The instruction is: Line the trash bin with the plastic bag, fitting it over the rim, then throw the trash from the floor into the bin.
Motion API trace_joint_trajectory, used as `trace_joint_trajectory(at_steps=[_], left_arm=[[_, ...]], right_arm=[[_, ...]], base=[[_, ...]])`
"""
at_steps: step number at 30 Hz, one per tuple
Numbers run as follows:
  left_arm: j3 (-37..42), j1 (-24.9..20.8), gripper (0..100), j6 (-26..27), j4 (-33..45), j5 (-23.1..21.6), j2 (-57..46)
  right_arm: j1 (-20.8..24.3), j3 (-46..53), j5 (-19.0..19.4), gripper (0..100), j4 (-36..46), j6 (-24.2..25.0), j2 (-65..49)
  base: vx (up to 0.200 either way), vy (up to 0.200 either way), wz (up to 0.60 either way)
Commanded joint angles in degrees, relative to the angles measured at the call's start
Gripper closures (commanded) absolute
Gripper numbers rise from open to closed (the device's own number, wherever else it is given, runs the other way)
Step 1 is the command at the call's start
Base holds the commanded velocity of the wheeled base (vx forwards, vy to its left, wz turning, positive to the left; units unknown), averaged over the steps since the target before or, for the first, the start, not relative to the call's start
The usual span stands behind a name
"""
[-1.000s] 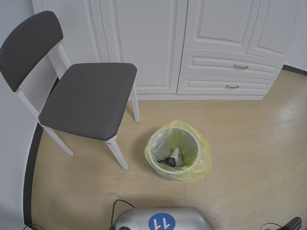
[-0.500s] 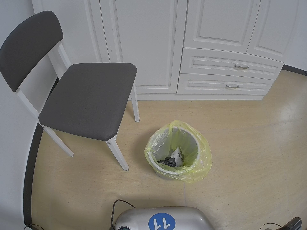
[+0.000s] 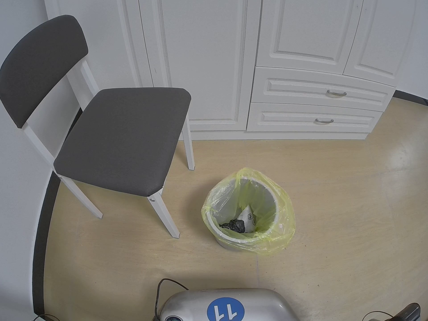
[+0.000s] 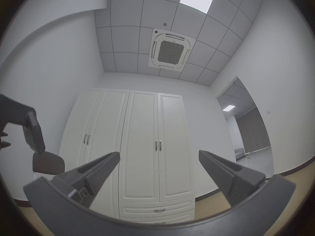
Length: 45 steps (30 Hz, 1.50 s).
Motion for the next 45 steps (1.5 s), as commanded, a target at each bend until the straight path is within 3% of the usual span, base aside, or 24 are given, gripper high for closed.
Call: trace_joint_trajectory(at_steps=[1, 6, 13, 19, 25, 28, 34, 39, 45], left_arm=[[11.82, -0.03, 0, 0.59, -2.54, 0.19, -0.68], [13.23, -0.03, 0, -2.14, 3.18, 0.28, -0.68], [13.23, -0.03, 0, -6.36, 16.89, 0.54, -0.68], [13.14, -0.03, 0, -7.23, 22.43, 0.63, -0.68], [13.23, -0.03, 0, -10.93, 24.01, 2.03, -0.68], [13.23, -0.03, 0, -12.86, 24.53, 1.24, -0.68], [13.23, -0.12, 0, -11.28, 26.47, -0.16, -0.68], [13.23, -0.12, 0, -11.19, 26.38, -0.25, -0.68], [13.23, -0.12, 0, -11.36, 26.38, -0.43, -0.68]], right_arm=[[0.01, 11.82, -0.15, 0, -8.97, -0.1, -0.63], [-0.07, 16.21, -0.33, 0, -9.59, 0.08, -0.55], [-0.07, 22.19, -1.64, 0, -12.84, -0.1, -0.55], [-0.07, 24.65, -1.64, 0, -12.31, -0.19, -0.55], [-0.07, 28.43, -0.77, 0, -11.7, -0.19, -0.63], [0.01, 29.83, 1.08, 0, -6.95, -0.1, -0.63], [0.01, 30.8, 1.87, 0, 0.43, 0.08, -0.63], [0.01, 34.4, 1.96, 0, 0.96, -0.19, -0.63], [0.01, 38.97, 5.21, 0, 3.95, -0.01, -0.63]], base=[[0.0, 0.0, 0.0], [0.0, 0.0, 0.0], [0.0, 0.0, 0.0], [0.0, 0.0, 0.0], [0.0, 0.0, 0.0], [0.0, 0.0, 0.0], [0.0, 0.0, 0.0], [0.0, 0.0, 0.0], [0.0, 0.0, 0.0]])
